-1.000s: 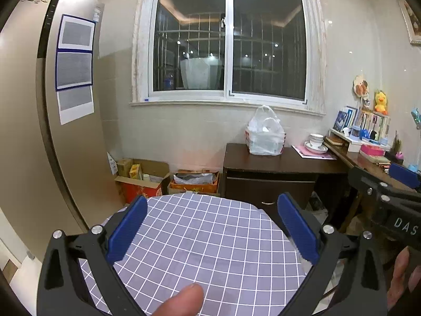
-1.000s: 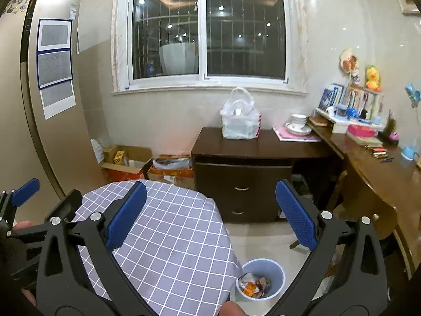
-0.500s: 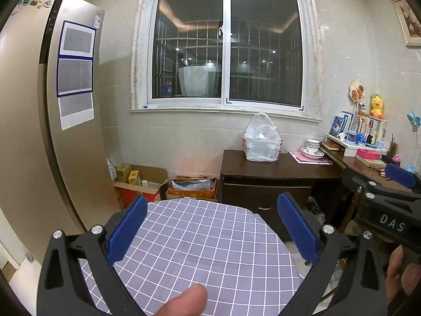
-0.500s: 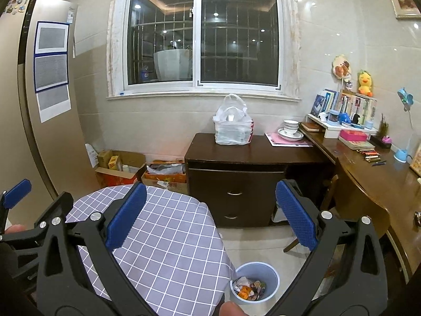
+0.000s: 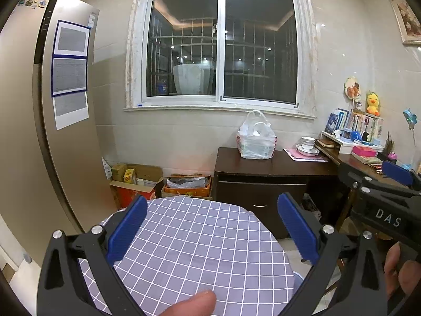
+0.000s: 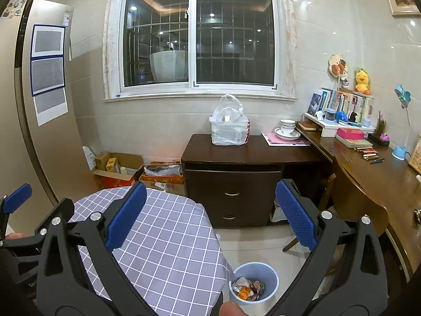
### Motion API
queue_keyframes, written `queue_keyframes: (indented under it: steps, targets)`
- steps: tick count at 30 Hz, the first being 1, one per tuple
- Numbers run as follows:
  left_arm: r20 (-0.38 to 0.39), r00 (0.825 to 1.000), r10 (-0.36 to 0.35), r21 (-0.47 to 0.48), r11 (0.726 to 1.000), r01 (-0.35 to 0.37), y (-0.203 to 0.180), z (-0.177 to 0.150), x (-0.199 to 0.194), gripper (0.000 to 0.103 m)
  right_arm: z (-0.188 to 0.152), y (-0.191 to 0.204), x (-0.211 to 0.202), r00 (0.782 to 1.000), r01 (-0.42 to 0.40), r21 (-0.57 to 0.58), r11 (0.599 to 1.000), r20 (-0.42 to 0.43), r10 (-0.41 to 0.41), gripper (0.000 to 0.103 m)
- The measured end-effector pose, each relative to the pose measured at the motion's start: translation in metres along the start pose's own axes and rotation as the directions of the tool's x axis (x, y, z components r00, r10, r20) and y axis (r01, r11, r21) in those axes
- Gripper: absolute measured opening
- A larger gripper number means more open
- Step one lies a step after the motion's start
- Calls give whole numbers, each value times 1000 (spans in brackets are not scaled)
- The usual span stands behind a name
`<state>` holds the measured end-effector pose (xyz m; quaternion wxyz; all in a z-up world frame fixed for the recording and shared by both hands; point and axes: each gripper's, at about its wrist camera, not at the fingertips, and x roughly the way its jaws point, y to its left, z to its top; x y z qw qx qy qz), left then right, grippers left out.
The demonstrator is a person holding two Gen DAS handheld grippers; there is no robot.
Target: Collect trash
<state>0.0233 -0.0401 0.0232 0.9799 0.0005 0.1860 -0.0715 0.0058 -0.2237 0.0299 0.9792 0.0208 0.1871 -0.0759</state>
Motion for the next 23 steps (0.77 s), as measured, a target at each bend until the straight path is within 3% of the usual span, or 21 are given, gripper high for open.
queue_keyframes:
  steps: [23]
  targets:
    - [-3,1000,3,-3,1000,-3,0,0,8,98,-2,-5,4,1000,-2,5,1000,-15,2,97]
